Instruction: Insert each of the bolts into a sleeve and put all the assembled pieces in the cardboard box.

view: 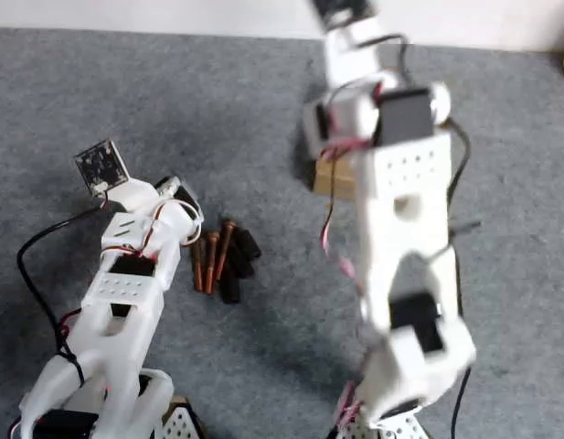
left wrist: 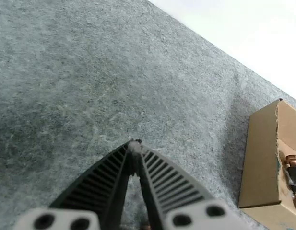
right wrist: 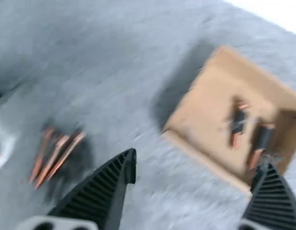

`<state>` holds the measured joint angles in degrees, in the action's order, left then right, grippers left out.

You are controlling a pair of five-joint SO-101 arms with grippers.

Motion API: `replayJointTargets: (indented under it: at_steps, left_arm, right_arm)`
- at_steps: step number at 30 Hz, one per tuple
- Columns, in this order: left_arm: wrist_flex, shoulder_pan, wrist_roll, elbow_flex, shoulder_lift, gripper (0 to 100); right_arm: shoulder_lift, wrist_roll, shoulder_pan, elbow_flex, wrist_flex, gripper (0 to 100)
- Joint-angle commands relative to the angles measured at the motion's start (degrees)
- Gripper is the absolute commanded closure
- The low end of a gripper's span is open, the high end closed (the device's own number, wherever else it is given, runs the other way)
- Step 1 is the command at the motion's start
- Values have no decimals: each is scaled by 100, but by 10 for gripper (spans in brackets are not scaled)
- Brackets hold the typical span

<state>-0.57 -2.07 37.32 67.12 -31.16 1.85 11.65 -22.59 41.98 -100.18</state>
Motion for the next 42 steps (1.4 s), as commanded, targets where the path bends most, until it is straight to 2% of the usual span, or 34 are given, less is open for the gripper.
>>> replayJointTargets:
  at_steps: [1, 5, 9, 18, 24, 31, 36, 42]
  left_arm:
    - [158, -251, 35, -374, -4, 993]
    - [123, -505, 35, -470, 13, 993]
    - [123, -549, 44, -514, 22, 993]
    - [123, -549, 44, -514, 13, 993]
    - [123, -558, 44, -514, 13, 993]
    - [149, -725, 44, -523, -4, 993]
    - [149, -734, 44, -523, -4, 993]
    - [149, -743, 44, -523, -4, 993]
  right_arm:
    - [-1780, -26, -919, -1956, -66, 649]
    - [-2809, -18, -1684, -4259, 523, 649]
    - [-3248, 264, -1719, -6088, 1429, 649]
    - [-3240, 290, -2299, -7881, 3169, 649]
    - [-2862, 264, -2659, -8119, 3802, 649]
    - [-1411, 264, -2598, -7714, 4497, 649]
    - [-892, 290, -2501, -7204, 4945, 649]
    - [-453, 290, -2158, -6695, 5007, 649]
